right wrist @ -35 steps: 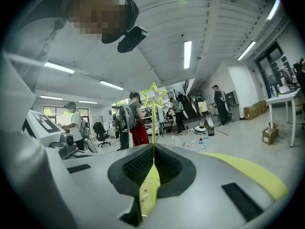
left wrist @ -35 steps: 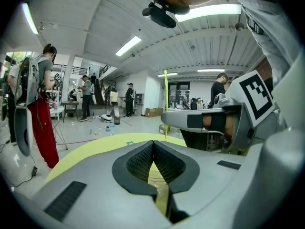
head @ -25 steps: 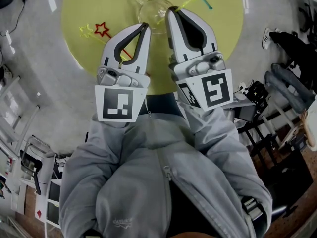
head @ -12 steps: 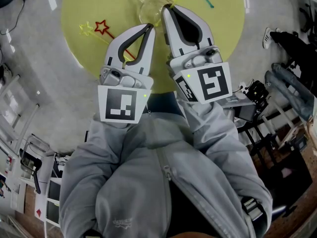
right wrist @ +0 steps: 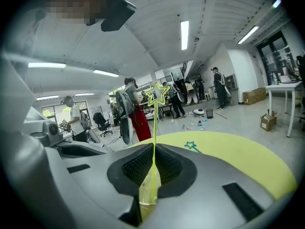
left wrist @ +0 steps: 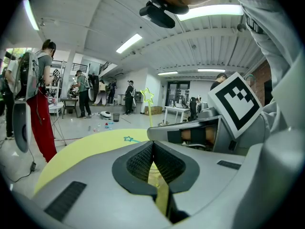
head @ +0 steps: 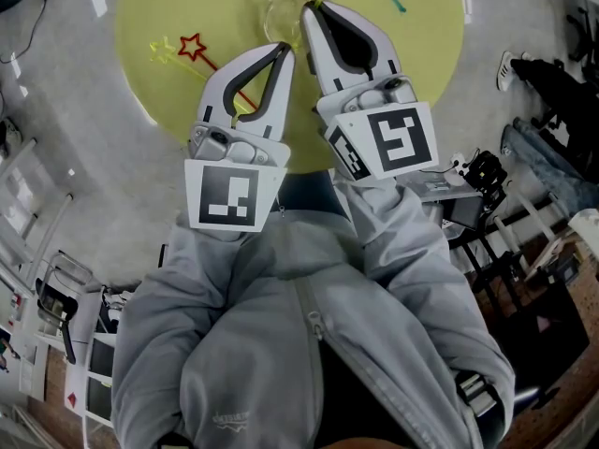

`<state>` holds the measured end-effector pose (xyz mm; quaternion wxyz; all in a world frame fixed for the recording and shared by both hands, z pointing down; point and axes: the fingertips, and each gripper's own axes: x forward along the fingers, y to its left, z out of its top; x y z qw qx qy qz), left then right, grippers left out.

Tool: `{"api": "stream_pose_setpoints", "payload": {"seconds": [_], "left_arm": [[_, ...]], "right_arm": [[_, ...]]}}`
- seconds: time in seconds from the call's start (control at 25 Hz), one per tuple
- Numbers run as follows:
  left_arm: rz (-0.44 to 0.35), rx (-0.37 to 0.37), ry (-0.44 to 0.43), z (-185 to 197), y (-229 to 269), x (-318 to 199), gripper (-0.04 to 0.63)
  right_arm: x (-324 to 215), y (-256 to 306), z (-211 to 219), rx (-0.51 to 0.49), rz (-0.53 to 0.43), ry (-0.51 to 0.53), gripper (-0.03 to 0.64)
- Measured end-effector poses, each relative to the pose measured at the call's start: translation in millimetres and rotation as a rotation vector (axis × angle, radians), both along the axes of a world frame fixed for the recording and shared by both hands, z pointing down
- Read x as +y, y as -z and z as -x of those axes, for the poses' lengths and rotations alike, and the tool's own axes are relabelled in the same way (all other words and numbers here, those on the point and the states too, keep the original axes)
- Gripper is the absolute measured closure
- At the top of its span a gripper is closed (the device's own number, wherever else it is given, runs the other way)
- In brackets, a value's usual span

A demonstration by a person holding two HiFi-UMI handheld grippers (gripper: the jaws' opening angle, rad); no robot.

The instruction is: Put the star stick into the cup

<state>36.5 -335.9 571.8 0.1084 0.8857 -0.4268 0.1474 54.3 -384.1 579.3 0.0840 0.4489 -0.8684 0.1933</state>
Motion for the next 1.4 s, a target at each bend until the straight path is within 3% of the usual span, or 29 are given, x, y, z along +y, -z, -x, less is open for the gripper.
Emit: {"api": "stream_pose_setpoints", "payload": {"seconds": [0.32, 0.76, 1.12, 1.4], "left_arm": [[0.004, 0.006, 0.001, 0, 1, 0, 0.578], [0.016, 0.043, 0.038, 8, 6, -3, 0.578], [-0.011, 0.087, 0.066, 14, 57, -5, 0.578], [-0.054, 0.091, 0.066, 19, 119, 5, 0.578]], "right_arm": [[-3, -2, 6, 0.033, 0.023, 0.031, 0.580], [1, 7, 0, 0.052, 0.013, -0.013, 0.578], [13, 46, -14, 0.085, -0.011, -0.099, 0.579], [24, 123, -28, 0.076, -0.088, -0.150, 0.581]]}}
